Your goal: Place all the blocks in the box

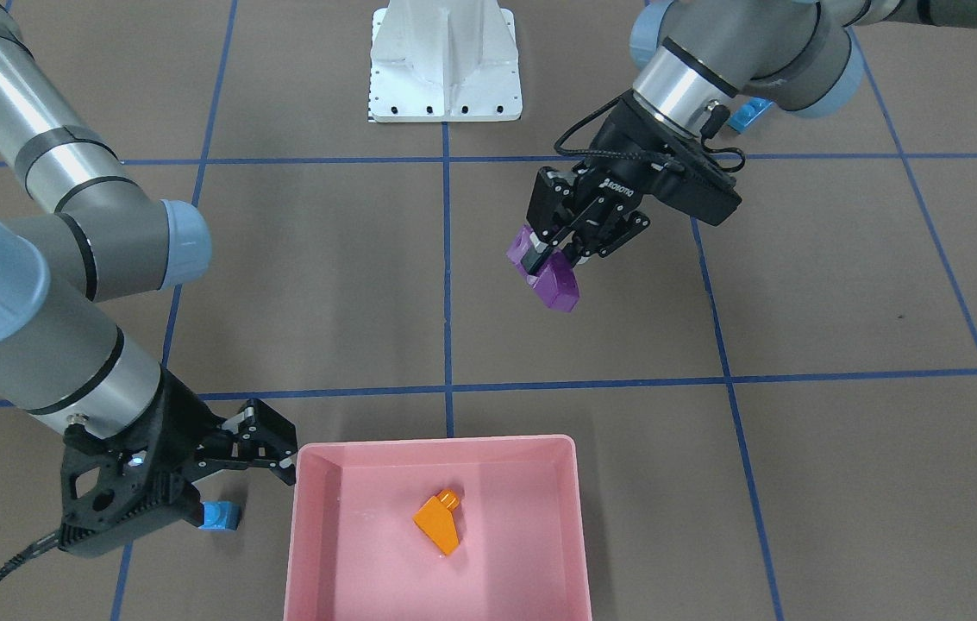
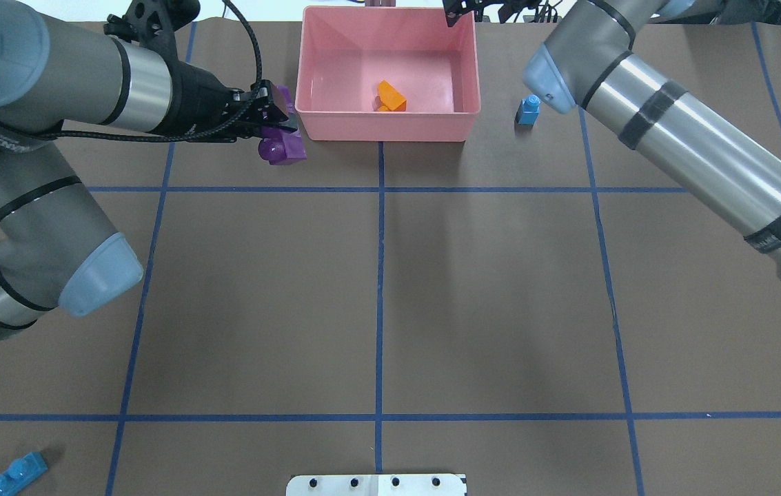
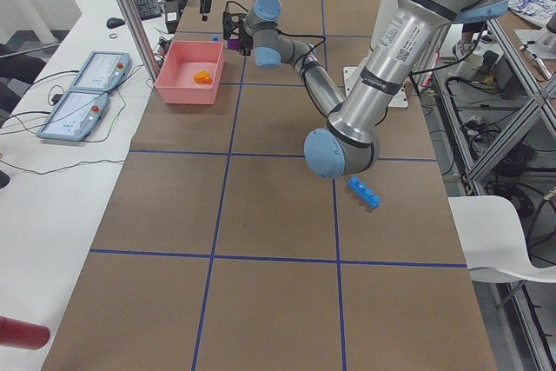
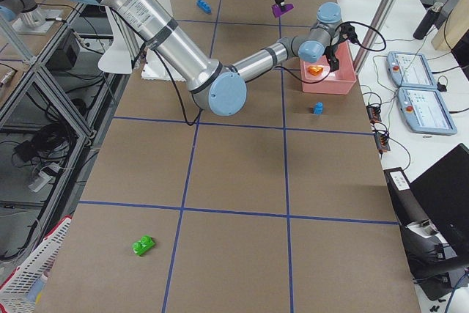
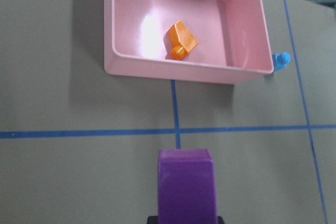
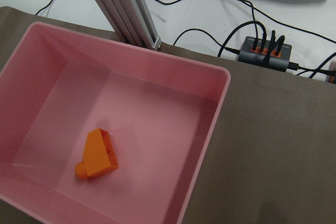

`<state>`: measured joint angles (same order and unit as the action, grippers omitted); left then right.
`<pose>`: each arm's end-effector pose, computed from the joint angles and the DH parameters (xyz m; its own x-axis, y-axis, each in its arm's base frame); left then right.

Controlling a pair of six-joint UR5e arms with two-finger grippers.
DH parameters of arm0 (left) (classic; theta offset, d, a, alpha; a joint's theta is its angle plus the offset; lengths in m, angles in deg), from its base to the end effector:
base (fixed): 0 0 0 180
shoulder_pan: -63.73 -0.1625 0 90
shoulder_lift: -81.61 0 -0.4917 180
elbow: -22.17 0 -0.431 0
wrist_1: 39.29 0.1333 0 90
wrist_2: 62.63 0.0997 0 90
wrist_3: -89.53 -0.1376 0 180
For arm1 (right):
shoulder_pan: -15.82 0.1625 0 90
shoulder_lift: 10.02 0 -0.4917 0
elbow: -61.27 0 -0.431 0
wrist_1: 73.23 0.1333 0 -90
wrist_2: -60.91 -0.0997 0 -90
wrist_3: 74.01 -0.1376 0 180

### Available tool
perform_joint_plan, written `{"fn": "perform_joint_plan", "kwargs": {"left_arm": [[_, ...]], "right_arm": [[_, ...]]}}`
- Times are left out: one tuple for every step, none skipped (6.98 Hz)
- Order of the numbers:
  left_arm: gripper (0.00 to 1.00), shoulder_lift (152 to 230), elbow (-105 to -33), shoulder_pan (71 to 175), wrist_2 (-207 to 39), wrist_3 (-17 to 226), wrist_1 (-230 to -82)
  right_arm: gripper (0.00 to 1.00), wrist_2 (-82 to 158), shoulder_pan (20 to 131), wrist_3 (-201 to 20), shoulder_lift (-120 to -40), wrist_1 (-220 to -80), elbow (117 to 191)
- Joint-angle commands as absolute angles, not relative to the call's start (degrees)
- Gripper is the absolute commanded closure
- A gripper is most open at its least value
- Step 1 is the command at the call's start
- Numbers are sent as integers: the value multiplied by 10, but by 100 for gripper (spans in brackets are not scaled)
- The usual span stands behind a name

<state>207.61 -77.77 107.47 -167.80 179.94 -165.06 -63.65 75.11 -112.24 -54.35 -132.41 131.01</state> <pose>0.4634 -0.5781 0.1711 0.1007 -0.1060 -0.9893 0.4809 0.8756 -0.0448 -0.4074 -0.7940 0.3013 0.5427 -0.3531 0.7621 -0.0661 0.8866 0.4579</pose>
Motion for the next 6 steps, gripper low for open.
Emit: {"fn": "perform_joint_plan", "kwargs": {"left_arm": [[100,2162,-684,1041,-1563,1910,-1670],[100,2190,-638,1040,-1513,1976,-1671],[100,2195,-604,1033,-1463,2030,-1669],[100,2223,-545,1027,-1421,2037,-1666],[100,2248,-485,1028,-1396,2038,-1665],[100,2251,-471,1030,-1381,2040,-1662]], "right_arm": [[0,-635,755,-1073,-623,-1318,1381],[0,-626,755,-1071,-647,-1316,1398],[0,-599,753,-1070,-670,-1280,1405],[0,-563,735,-1071,-686,-1241,1397],[0,-525,713,-1071,-686,-1238,1391],[0,-510,709,-1071,-697,-1237,1392]]}}
